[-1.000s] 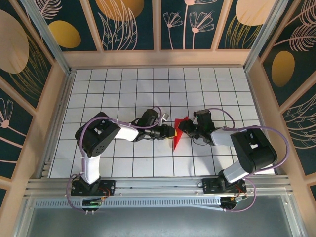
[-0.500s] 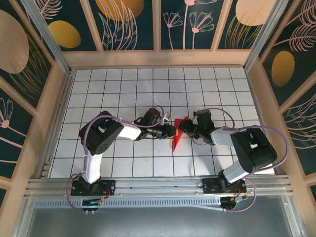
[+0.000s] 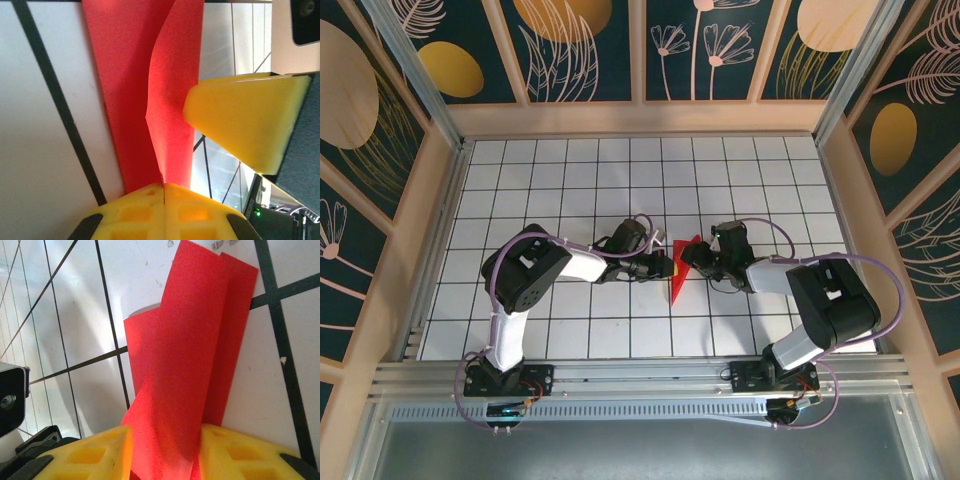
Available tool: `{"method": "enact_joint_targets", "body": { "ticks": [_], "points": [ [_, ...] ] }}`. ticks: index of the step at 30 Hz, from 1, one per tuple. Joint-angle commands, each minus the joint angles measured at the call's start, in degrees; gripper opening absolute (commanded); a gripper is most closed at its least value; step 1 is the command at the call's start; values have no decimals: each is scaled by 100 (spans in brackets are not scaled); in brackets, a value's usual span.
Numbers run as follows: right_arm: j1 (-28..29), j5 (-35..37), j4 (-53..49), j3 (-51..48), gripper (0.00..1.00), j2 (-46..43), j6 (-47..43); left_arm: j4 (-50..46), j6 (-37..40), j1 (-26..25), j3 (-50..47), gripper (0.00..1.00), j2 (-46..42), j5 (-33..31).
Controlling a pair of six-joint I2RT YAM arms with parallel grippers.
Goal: Fold a paper plane with a square sheet of paper (fold left side to right side)
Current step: Fold the wing for the fifth time at the center of the table.
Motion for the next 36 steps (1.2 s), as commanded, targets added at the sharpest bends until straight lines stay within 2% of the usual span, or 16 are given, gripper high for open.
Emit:
{"method": "enact_joint_targets", "body": {
  "ticks": [1,20,36],
  "points": [
    [190,216,-90,31,39,414,-78,-257,234,21,133,4,156,-165],
    [186,213,-56,-56,38,-28,111,-777,551,15,326,1,472,-508],
    [86,631,-977,0,39,-749,22,-1046,677,13,365,0,646,-714]
  ]
}}
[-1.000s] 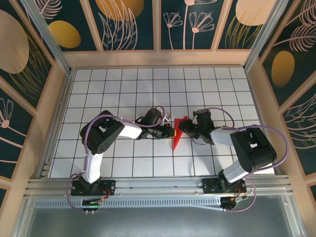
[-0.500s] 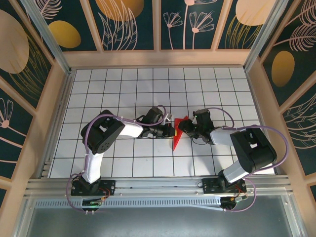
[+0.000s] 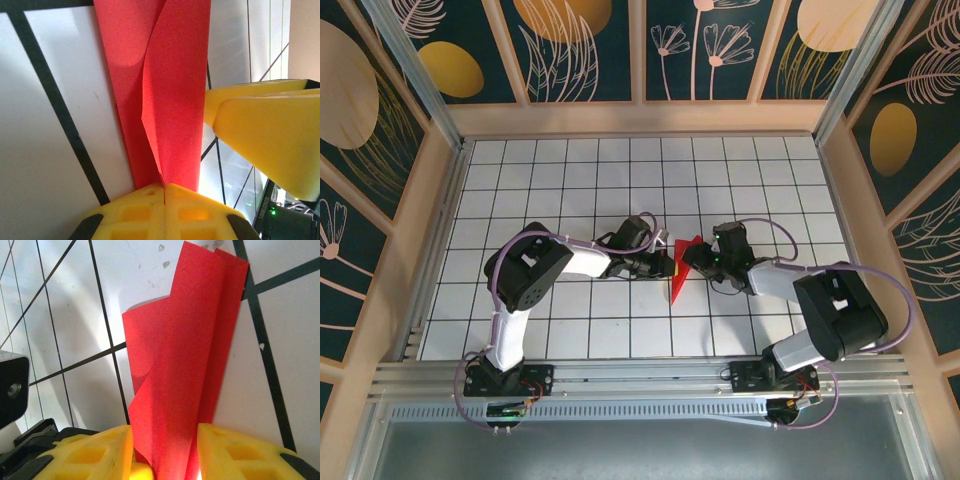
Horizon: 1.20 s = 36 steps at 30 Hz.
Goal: Fold a paper plane with a square sheet of paper (fold left side to right side)
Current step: Fold the wing for the fifth time at the center of the table.
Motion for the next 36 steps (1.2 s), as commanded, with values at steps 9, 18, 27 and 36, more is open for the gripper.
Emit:
{"method": "enact_joint_targets", "body": {
  "ticks": [9,18,27,36],
  "points": [
    [-277,-27,-890,315,6,-735,-470,-377,264,9,-16,0,510,-684],
    [-111,-290,-556,691,0,110,-526,-411,266,13,-65,0,437,-774],
    [-68,-301,-472,722,0,578,-470,-508,274,13,-74,0,403,-916],
    [-61,-230,-374,575,0,694,-415,-583,256,13,-96,0,410,-1048]
  ]
}}
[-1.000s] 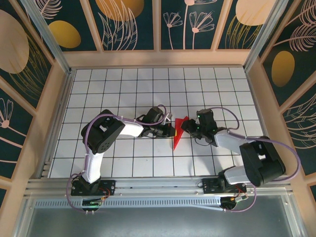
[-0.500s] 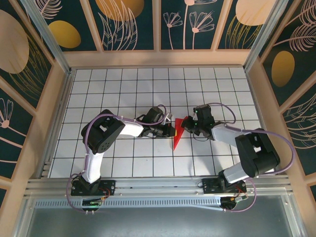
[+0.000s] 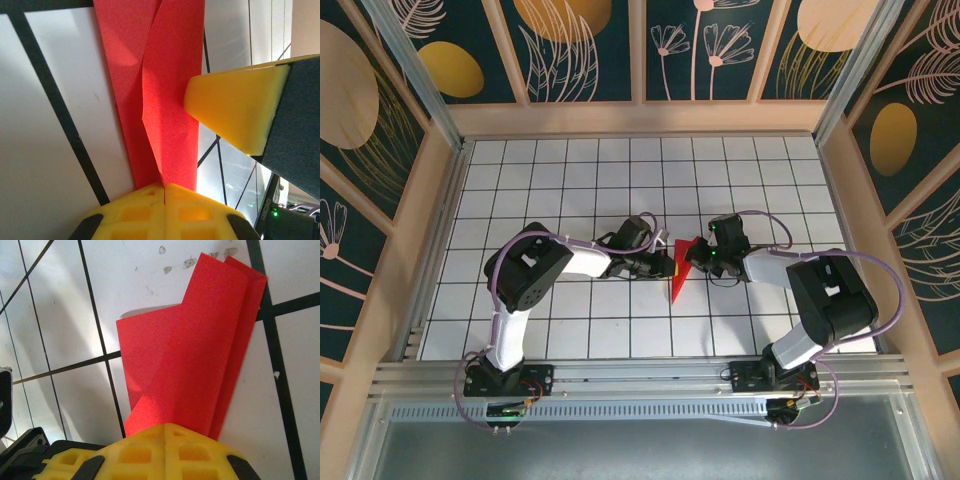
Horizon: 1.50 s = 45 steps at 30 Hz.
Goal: Fold a paper plane with a square sheet of paper (fold left side to right side)
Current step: Fold the wing for the fifth time at the center of the table.
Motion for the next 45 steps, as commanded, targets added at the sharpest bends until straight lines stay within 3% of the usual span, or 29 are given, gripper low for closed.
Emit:
{"method": "enact_joint_targets", "body": {
  "ticks": [1,14,23,27,30,35,39,45],
  "points": [
    [48,26,158,-67,0,136,-27,-531,228,20,-115,0,417,-981],
    [44,210,127,-574,0,202,-54,-399,176,28,-142,0,396,-885],
    [39,316,140,-839,0,189,-59,-445,273,28,-159,21,-540,-1114],
    [31,325,157,-870,0,157,-68,-799,431,30,-133,25,-1111,-1338],
    [39,307,190,-887,0,143,-56,-1054,589,28,-158,22,-1408,-1319],
    [32,310,203,-905,0,114,-69,-867,510,-54,-404,11,-1595,-615],
    [32,301,220,-886,0,119,-58,-617,300,-254,-418,6,-1457,-133],
    [42,281,214,-861,0,149,-62,-440,134,-503,-318,3,-1134,5]
  ]
}}
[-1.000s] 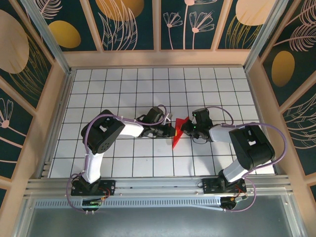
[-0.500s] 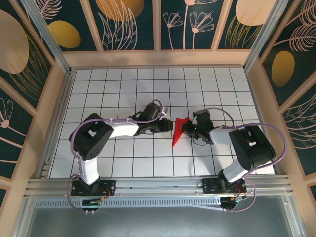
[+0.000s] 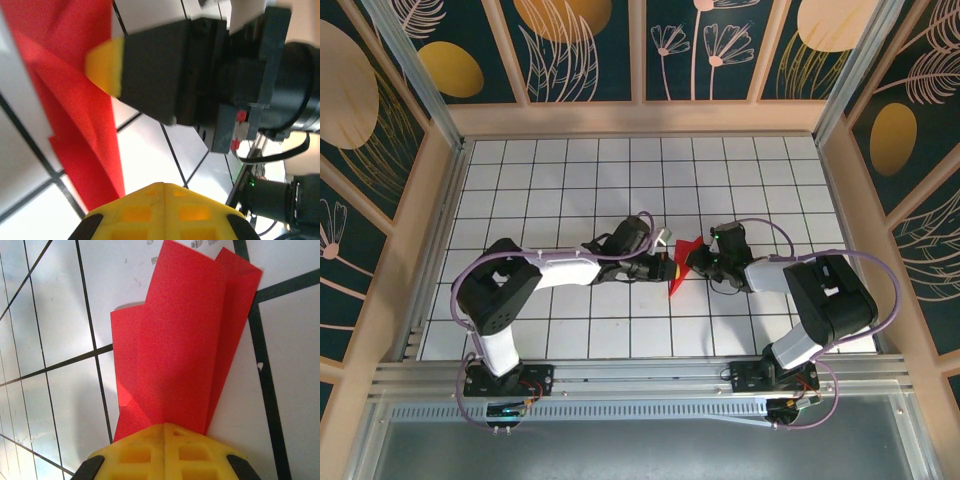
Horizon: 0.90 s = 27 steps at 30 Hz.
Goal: Fold a paper plane with a square sheet of paper (fold left side to right side)
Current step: Fold the wing for the fifth time at the center of the table.
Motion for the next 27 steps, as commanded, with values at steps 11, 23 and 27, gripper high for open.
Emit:
{"method": "enact_joint_targets", "body": {
  "ticks": [11,23,27],
  "points": [
    [53,230,-778,-228,0,130,-52,-15,-5,-134,122,2,554,108],
    [69,147,-766,-182,0,102,-61,92,-73,-176,-48,2,756,14],
    [69,116,-819,-81,0,34,-73,137,-119,-212,-127,2,851,-67]
  ]
}}
